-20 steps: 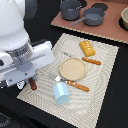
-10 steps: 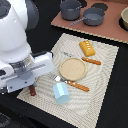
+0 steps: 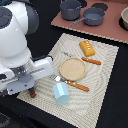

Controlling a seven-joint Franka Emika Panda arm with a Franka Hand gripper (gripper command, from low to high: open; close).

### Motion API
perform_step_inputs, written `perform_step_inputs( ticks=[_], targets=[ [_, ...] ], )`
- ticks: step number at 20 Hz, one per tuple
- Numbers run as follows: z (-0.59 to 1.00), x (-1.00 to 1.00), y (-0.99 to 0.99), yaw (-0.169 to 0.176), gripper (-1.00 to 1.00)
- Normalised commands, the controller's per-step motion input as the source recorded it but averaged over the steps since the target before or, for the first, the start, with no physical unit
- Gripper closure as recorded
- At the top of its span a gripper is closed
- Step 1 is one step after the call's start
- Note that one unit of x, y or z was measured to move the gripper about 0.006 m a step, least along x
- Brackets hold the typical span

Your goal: Interact with the objects in diverse but meaningful ways.

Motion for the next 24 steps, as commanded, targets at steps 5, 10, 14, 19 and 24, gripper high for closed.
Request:
perform_step_inputs(
  ticks=[5, 10, 14, 19, 24],
  targets=[
    [0.46, 0.13, -0.1, -0.003, -1.0],
    [0.78, -0.1, 0.0, 0.0, -1.0],
    [0.66, -0.24, 0.08, 0.006, -1.0],
    [0.31, -0.41, 0.1, 0.019, -1.0],
    [0.01, -0.48, 0.02, 0.0, -1.0]
  ],
)
